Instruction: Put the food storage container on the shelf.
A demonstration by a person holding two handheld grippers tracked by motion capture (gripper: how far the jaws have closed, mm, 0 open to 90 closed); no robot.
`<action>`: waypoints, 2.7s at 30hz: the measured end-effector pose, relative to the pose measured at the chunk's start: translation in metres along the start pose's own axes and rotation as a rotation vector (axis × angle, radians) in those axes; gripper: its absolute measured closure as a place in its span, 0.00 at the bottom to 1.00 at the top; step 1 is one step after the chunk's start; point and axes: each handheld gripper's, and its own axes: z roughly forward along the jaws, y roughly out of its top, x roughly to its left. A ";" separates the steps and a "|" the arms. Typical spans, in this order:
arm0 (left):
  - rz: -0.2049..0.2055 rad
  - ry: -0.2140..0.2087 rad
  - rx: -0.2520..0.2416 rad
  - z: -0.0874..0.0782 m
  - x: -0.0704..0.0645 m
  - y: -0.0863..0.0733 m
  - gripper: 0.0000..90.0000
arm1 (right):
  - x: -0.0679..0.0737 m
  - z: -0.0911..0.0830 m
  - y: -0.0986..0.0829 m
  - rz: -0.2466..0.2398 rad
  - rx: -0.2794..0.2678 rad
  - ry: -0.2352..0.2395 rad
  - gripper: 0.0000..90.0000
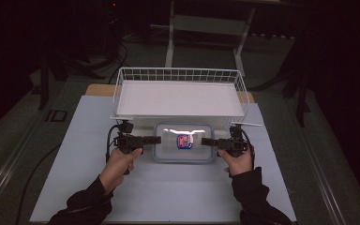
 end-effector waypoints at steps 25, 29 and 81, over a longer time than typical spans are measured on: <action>0.009 0.002 -0.119 0.025 0.021 -0.013 0.57 | -0.020 0.019 -0.006 0.020 -0.032 -0.041 0.40; 0.032 0.010 -0.139 0.027 0.020 -0.013 0.56 | -0.019 0.021 -0.005 0.024 -0.036 -0.050 0.37; 0.203 -0.018 -0.181 -0.016 -0.008 -0.034 0.30 | 0.031 -0.009 -0.035 -0.230 -0.203 -0.115 0.42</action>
